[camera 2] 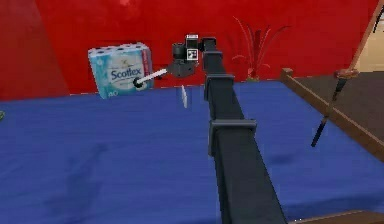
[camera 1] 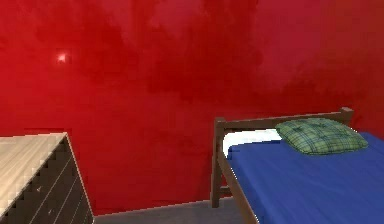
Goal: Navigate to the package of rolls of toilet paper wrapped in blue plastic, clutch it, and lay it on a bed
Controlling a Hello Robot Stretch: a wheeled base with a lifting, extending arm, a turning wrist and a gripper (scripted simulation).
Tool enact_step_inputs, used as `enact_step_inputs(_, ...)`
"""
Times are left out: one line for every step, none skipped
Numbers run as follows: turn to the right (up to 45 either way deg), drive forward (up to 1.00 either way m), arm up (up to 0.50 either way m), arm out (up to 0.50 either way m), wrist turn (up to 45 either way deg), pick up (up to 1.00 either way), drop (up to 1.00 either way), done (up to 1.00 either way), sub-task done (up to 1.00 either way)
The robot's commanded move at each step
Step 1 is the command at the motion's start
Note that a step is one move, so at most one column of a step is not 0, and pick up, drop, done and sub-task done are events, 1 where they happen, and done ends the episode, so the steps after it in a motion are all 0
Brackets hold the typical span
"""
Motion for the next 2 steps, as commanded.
enact_step_inputs(0.0,0.00,-0.32,0.00,0.0,0.00,0.00,0.00,0.00)
enact_step_inputs(0.0,0.00,0.00,0.00,0.0,0.00,1.00,0.00,0.00)
